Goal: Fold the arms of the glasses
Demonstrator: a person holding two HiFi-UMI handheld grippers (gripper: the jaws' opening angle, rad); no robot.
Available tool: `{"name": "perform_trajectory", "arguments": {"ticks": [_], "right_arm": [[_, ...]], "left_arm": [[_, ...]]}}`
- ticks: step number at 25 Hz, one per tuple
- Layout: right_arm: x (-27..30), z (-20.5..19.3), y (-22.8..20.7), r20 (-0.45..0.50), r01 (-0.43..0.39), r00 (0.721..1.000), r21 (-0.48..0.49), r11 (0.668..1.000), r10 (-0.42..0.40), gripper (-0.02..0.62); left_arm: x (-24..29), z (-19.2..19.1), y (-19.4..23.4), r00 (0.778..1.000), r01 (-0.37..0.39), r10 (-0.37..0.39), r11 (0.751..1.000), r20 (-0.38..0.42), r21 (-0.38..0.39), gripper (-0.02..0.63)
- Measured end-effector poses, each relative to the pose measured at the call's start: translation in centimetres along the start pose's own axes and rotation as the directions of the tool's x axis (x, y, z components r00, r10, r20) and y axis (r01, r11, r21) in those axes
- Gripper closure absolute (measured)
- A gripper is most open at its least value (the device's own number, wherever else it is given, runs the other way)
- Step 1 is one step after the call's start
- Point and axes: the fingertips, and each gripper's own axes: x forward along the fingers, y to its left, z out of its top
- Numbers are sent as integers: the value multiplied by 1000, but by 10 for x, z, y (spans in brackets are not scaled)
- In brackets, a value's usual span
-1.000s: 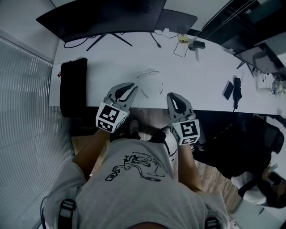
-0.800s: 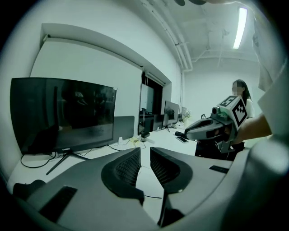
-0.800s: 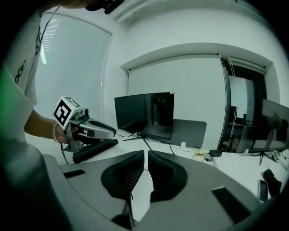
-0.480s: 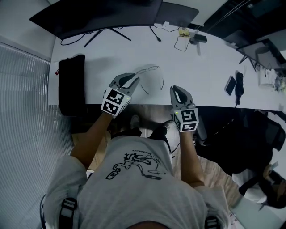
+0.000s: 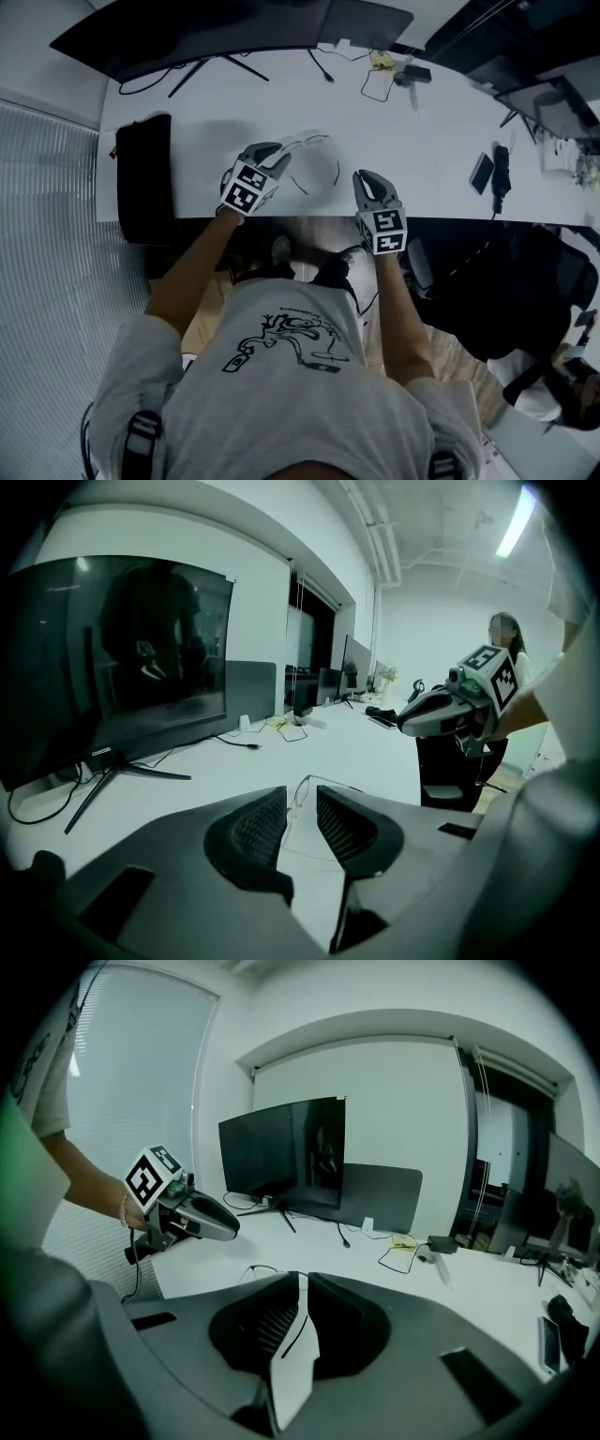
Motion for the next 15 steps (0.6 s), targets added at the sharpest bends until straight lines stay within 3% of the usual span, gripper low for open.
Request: {"name": "perform_trajectory", "arguments": {"ticks": [15], "right_arm": [[63,-64,-15,-147,-21,989,1,1000,21,554]], "left_arm": [[65,-47,19,988,36,-36,999,-148,-5,477]]}}
